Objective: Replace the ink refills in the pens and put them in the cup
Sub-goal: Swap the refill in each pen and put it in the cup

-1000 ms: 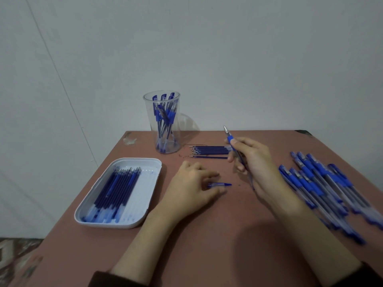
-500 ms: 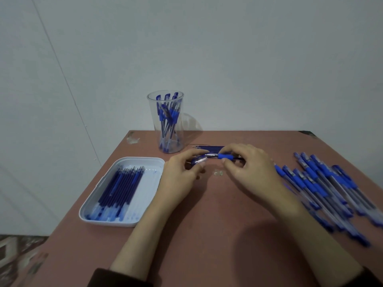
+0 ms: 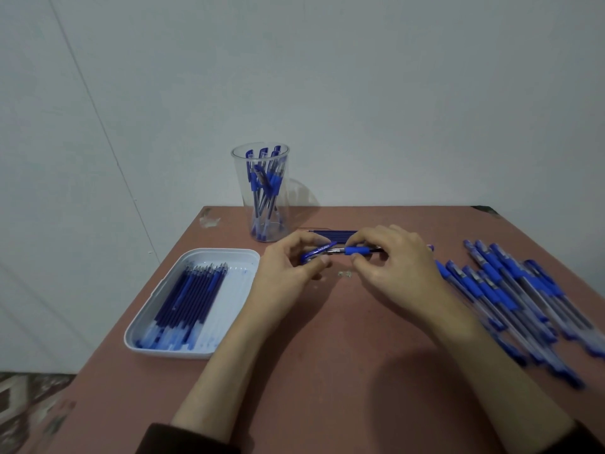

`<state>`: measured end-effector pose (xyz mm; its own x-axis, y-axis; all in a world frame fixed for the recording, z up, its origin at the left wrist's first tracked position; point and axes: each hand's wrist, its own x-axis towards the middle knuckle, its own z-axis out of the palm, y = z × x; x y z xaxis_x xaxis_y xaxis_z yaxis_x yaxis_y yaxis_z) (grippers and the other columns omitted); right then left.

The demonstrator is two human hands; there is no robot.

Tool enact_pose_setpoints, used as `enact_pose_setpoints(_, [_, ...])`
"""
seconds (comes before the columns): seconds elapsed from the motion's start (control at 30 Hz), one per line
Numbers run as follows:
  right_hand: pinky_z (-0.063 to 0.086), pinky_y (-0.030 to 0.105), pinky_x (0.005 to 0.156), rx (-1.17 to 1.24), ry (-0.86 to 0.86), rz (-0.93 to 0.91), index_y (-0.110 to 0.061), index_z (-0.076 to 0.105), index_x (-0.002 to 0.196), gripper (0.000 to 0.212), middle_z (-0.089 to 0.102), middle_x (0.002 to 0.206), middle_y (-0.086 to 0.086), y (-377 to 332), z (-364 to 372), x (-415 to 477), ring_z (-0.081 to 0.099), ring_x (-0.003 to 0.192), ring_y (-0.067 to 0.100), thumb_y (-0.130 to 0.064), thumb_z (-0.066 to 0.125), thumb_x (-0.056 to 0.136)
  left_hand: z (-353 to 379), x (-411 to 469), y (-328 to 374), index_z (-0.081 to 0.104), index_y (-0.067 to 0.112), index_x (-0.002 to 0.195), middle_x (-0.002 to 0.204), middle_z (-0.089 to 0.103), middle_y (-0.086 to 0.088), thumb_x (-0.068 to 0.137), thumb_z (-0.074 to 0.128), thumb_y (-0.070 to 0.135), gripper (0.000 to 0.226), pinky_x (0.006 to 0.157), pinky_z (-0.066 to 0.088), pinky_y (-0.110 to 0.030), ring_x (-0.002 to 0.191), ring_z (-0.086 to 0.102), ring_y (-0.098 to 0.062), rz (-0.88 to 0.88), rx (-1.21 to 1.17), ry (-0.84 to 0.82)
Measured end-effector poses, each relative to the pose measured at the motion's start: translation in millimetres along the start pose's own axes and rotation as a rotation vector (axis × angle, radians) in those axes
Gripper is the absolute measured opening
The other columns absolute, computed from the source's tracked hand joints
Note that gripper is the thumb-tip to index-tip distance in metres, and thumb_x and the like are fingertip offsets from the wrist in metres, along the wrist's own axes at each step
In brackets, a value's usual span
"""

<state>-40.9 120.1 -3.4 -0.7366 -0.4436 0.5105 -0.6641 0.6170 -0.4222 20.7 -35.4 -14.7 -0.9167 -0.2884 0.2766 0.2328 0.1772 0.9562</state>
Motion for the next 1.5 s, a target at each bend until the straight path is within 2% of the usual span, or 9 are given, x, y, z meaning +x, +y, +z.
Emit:
enact_pose_setpoints(0.17, [0.037, 0.032, 0.082, -0.026, -0.063, -0.051, -0.033, 0.066, 0.091, 0.011, 0.064, 0.083, -0.014, -2, 1, -2, 0.05, 0.084, 0.006, -0.027, 0.062, 0.083, 1, -2, -2, 0.071, 0.025, 0.086, 0.081, 0.072, -0.002, 0.08, 0.071, 0.001, 0.024, 0.067, 0.055, -0.027, 0.069, 0.064, -0.015, 0.033, 0.113, -0.049])
enact_pose_setpoints(0.43, [0.051, 0.04, 0.082, 0.251, -0.125, 0.033, -0.037, 0.056, 0.1, 0.027, 0.065, 0.082, -0.015, -4, 1, -5, 0.06, 0.088, 0.008, -0.017, 0.064, 0.083, 0, -4, 3, 0.067, 0.032, 0.089, 0.077, 0.074, -0.001, 0.071, 0.079, -0.001, 0.04, 0.071, 0.059, -0.04, 0.07, 0.069, -0.024, 0.057, 0.15, 0.026])
enact_pose_setpoints(0.67, [0.048, 0.015, 0.068, 0.349, -0.194, 0.029, -0.035, 0.056, 0.099, 0.025, 0.069, 0.084, -0.015, -3, -3, -6, 0.062, 0.08, -0.002, -0.014, 0.064, 0.088, -3, -5, 3, 0.069, 0.026, 0.087, 0.072, 0.072, 0.001, 0.07, 0.079, 0.0, 0.033, 0.064, 0.057, -0.025, 0.064, 0.067, -0.011, 0.089, 0.177, -0.004])
enact_pose_setpoints(0.93, [0.05, 0.029, 0.082, 0.342, -0.185, 0.013, -0.039, 0.065, 0.102, 0.024, 0.066, 0.095, -0.007, -1, 11, -4, 0.06, 0.091, 0.008, -0.019, 0.061, 0.089, -2, -3, -1, 0.066, 0.027, 0.091, 0.081, 0.072, -0.002, 0.072, 0.077, -0.004, 0.038, 0.07, 0.059, -0.031, 0.069, 0.069, -0.014, 0.088, 0.163, 0.081])
enact_pose_setpoints(1.03, [0.046, 0.022, 0.08, 0.34, -0.165, -0.025, -0.033, 0.069, 0.105, 0.023, 0.066, 0.094, -0.017, -6, 11, 2, 0.059, 0.091, 0.002, -0.017, 0.06, 0.091, -6, -2, 7, 0.063, 0.026, 0.102, 0.084, 0.069, 0.001, 0.074, 0.076, 0.0, 0.04, 0.07, 0.055, -0.022, 0.065, 0.065, -0.006, 0.086, 0.148, 0.093])
enact_pose_setpoints(1.13, [0.042, 0.01, 0.069, 0.4, -0.079, -0.034, -0.042, 0.064, 0.089, 0.03, 0.064, 0.08, -0.021, -20, 6, 20, 0.059, 0.077, -0.006, -0.012, 0.061, 0.09, -20, 10, 19, 0.059, 0.025, 0.11, 0.097, 0.065, 0.007, 0.08, 0.069, -0.001, 0.041, 0.079, 0.052, -0.021, 0.083, 0.062, -0.006, 0.095, 0.101, 0.166])
enact_pose_setpoints(1.27, [0.052, 0.021, 0.074, 0.717, 0.08, -0.003, -0.035, 0.054, 0.087, 0.027, 0.068, 0.078, -0.007, -53, -5, 68, 0.064, 0.071, 0.005, -0.008, 0.058, 0.091, -51, 47, 21, 0.047, 0.02, 0.13, 0.123, 0.053, 0.002, 0.08, 0.065, 0.0, 0.057, 0.096, 0.046, -0.031, 0.116, 0.05, -0.019, 0.061, 0.204, 0.403])
enact_pose_setpoints(1.37, [0.056, 0.033, 0.076, 0.896, 0.214, -0.03, -0.027, 0.048, 0.09, 0.023, 0.064, 0.09, 0.004, -81, -10, 114, 0.067, 0.077, 0.02, -0.005, 0.056, 0.092, -65, 73, 13, 0.022, 0.017, 0.148, 0.145, 0.039, -0.008, 0.073, 0.081, 0.019, 0.095, 0.106, 0.034, -0.035, 0.134, 0.037, -0.022, -0.022, 0.384, 0.35])
enact_pose_setpoints(1.5, [0.057, 0.037, 0.075, 0.84, 0.267, -0.04, -0.015, 0.045, 0.099, 0.013, 0.06, 0.094, 0.0, -99, 8, 154, 0.068, 0.075, 0.015, -0.006, 0.052, 0.094, -63, 87, 9, 0.012, 0.017, 0.15, 0.136, 0.048, 0.0, 0.075, 0.079, 0.021, 0.1, 0.087, 0.032, -0.011, 0.127, 0.045, -0.016, 0.014, 0.348, 0.27])
